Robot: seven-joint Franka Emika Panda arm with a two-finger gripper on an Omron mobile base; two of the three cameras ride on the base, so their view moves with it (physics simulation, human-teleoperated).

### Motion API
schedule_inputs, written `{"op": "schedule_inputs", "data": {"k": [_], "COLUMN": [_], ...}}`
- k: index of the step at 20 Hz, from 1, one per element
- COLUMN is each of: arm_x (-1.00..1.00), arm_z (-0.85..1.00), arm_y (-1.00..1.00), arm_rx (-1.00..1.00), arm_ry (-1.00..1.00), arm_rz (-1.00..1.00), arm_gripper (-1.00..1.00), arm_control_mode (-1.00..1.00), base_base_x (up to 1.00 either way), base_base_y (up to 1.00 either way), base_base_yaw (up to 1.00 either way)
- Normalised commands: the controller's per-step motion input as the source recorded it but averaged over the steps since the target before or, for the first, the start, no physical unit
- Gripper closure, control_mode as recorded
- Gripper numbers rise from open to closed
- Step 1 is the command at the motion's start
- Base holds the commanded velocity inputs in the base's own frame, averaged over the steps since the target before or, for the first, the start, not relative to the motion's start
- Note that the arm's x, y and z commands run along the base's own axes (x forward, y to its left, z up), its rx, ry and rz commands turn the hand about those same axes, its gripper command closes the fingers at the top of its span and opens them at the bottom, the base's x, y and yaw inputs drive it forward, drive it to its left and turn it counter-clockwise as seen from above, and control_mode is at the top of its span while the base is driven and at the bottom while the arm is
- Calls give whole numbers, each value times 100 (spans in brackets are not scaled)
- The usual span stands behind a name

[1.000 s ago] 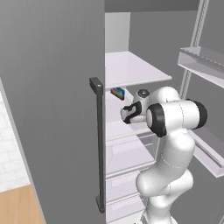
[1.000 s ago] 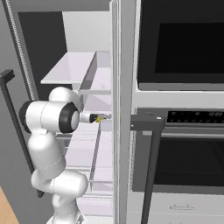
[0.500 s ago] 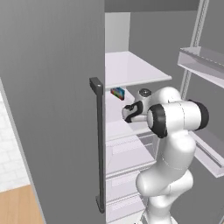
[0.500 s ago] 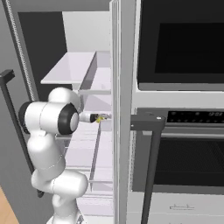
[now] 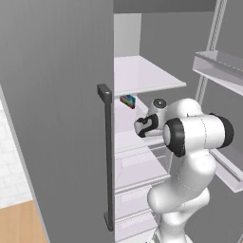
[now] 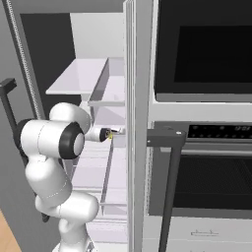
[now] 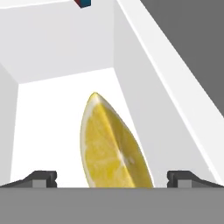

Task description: Grab a lemon wedge from the fridge and one ice cube from the ice bowl, and put them in the glass of lemonade.

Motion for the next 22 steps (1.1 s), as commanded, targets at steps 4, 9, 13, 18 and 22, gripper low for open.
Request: {"op": "schedule_inputs", "data": {"k": [4,9,13,18,22], "arm_x": [0,0,0,0,-8], "arm_z": [-11,-31,-26,-16,-27], "arm_y": [0,0,0,0,0], "arm_rx": [-5,-7,-5,-4,-3], "arm_ry": [0,4,6,3,3], "arm_rz": [0,0,0,0,0], "arm_gripper": [-100,-100,-100,100,100], "arm_control_mode": [-100,-100,-100,-100,-100], "base_base_x": [0,0,0,0,0], "base_base_y": [0,0,0,0,0], "base_base_yaw": [0,0,0,0,0]}}
